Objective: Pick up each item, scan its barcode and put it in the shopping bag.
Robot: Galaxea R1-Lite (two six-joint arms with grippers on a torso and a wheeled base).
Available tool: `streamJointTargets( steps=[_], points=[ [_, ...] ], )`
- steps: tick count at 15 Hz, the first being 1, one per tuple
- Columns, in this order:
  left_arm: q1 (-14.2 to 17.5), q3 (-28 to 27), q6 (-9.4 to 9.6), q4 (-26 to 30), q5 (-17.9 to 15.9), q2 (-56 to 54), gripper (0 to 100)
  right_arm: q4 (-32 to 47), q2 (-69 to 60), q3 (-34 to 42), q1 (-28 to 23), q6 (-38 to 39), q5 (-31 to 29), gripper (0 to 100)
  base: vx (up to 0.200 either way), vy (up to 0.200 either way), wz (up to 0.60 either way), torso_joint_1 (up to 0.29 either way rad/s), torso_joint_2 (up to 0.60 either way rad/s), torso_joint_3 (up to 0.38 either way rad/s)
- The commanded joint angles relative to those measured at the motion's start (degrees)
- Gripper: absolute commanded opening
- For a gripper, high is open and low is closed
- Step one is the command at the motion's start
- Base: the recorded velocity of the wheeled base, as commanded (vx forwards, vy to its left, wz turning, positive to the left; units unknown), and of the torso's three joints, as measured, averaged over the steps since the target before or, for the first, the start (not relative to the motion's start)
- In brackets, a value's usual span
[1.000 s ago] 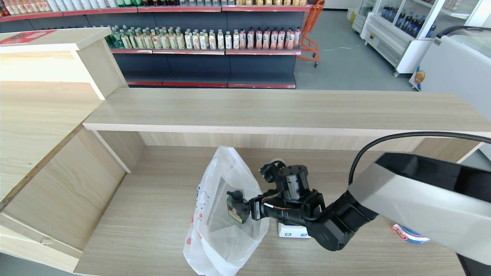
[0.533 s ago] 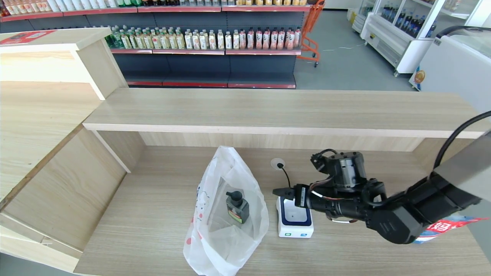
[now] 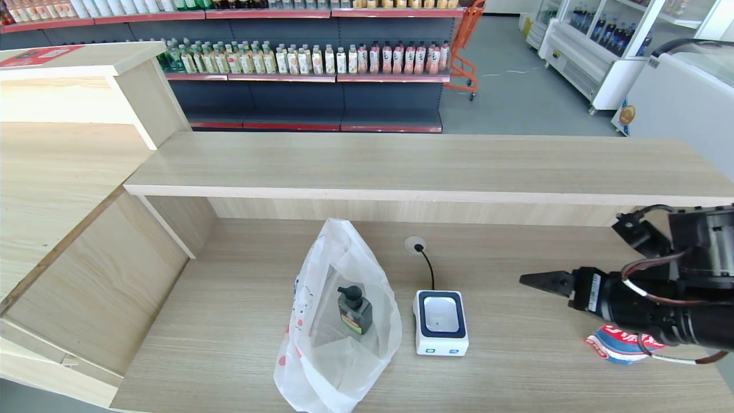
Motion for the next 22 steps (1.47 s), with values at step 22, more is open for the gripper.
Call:
streamJointTargets(
  steps=[22],
  points=[
    [0.00, 0.01, -0.26, -0.01, 0.09, -0.02, 100, 11.39, -21.72, 7.41, -7.75, 3.78, 0.12, 100, 0.000, -0.073, 0.00, 0.001, 0.00, 0.001]
  ],
)
